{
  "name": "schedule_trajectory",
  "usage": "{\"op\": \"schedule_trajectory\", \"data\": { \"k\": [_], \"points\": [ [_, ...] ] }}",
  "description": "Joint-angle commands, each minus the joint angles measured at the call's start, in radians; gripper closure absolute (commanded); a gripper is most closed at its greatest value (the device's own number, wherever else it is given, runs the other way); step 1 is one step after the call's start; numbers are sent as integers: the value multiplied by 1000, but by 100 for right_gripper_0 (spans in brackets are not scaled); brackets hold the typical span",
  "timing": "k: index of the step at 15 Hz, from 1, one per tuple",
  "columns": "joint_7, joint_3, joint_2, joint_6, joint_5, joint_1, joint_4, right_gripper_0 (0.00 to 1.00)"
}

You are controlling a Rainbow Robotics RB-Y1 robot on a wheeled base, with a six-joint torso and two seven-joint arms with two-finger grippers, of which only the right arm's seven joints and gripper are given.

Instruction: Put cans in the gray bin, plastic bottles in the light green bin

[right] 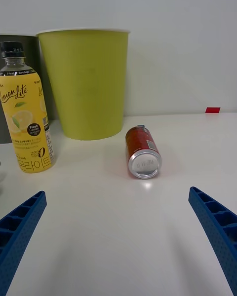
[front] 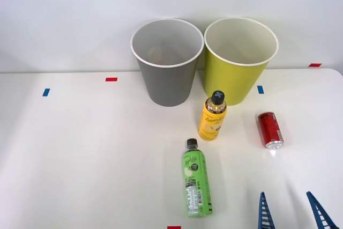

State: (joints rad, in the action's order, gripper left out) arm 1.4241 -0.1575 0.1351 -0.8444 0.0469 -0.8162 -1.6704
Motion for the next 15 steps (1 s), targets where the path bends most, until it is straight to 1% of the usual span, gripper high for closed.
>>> {"op": "schedule_trajectory", "data": {
  "k": [1,15],
  "points": [
    [2,-1,3,-1,1,-9,0,0],
    [2,-1,3,-1,1,-9,0,0]
  ]
}}
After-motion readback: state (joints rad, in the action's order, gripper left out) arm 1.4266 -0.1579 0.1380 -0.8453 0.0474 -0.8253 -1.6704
